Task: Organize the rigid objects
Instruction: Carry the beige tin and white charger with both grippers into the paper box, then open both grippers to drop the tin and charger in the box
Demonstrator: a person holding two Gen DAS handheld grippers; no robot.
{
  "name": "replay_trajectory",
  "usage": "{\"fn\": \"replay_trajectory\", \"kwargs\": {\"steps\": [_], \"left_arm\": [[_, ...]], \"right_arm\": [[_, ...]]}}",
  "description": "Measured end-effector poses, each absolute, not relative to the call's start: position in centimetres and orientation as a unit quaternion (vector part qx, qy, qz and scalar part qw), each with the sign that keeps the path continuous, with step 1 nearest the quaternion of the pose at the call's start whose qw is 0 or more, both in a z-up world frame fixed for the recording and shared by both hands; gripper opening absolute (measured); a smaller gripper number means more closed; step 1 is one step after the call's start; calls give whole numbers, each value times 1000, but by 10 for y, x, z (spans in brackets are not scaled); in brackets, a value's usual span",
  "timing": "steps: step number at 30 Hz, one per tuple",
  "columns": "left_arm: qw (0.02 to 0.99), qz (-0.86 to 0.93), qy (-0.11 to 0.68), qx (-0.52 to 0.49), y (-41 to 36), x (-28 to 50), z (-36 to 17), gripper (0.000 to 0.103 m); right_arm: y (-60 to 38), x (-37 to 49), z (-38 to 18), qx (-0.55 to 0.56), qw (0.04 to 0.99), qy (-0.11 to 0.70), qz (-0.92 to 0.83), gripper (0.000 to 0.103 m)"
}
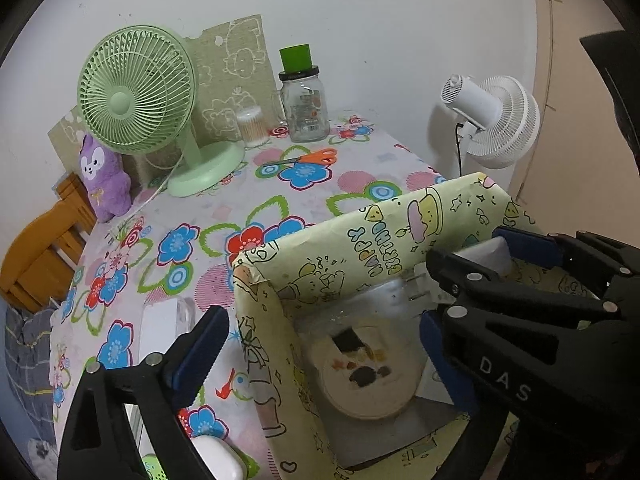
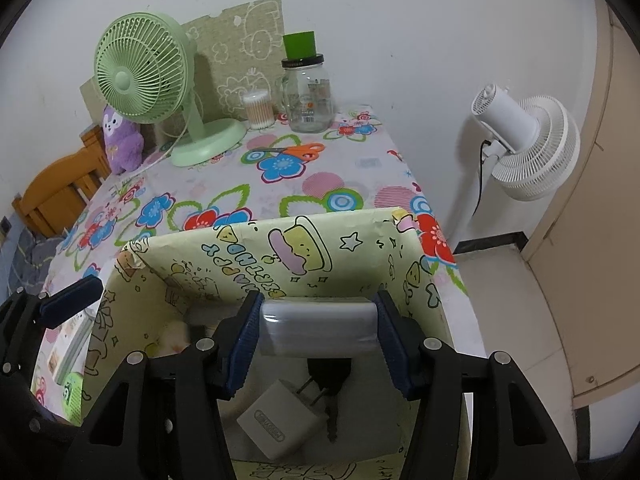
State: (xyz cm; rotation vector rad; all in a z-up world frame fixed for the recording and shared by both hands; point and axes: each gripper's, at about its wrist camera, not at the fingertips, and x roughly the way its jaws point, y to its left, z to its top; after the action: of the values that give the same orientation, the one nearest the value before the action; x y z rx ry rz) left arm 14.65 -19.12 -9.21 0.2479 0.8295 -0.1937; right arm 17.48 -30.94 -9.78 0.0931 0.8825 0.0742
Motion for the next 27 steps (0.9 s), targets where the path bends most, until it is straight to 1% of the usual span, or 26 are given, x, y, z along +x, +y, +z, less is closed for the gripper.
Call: {"fn": "replay_trajectory", "kwargs": {"steps": [1, 2, 3, 5, 10, 13, 18, 20, 27], "left_arm": [[903, -93, 402, 118, -191, 146, -92, 99], [903, -94, 402, 116, -191, 145, -92, 99], [903, -96, 403, 115, -191, 145, -91, 99], [902, -98, 403, 117, -192, 142, -91, 99], [904, -104, 396, 121, -192, 134, -86, 100], [905, -107, 393, 119, -191, 129, -84, 100], [908, -111, 388, 113, -185, 119, -79, 100], [909, -113, 386, 110, -182, 116, -77, 100], [913, -118, 375, 104, -171, 102, -70, 100]], "right_arm": [[-310, 174, -97, 47, 903, 426, 36, 60], [-310, 174, -97, 50, 902, 426, 38, 62], [-310, 173, -97, 51, 903, 426, 39, 67], [-311, 170, -96, 54, 902, 425, 42, 71], [-313, 161, -92, 63, 901, 427, 40, 72], [-313, 153, -89, 65, 903, 424, 37, 75], [-312, 141, -83, 68, 905, 418, 29, 82], [-312, 136, -81, 68, 908, 413, 23, 86], [-303, 121, -73, 66, 912, 405, 19, 88]]}}
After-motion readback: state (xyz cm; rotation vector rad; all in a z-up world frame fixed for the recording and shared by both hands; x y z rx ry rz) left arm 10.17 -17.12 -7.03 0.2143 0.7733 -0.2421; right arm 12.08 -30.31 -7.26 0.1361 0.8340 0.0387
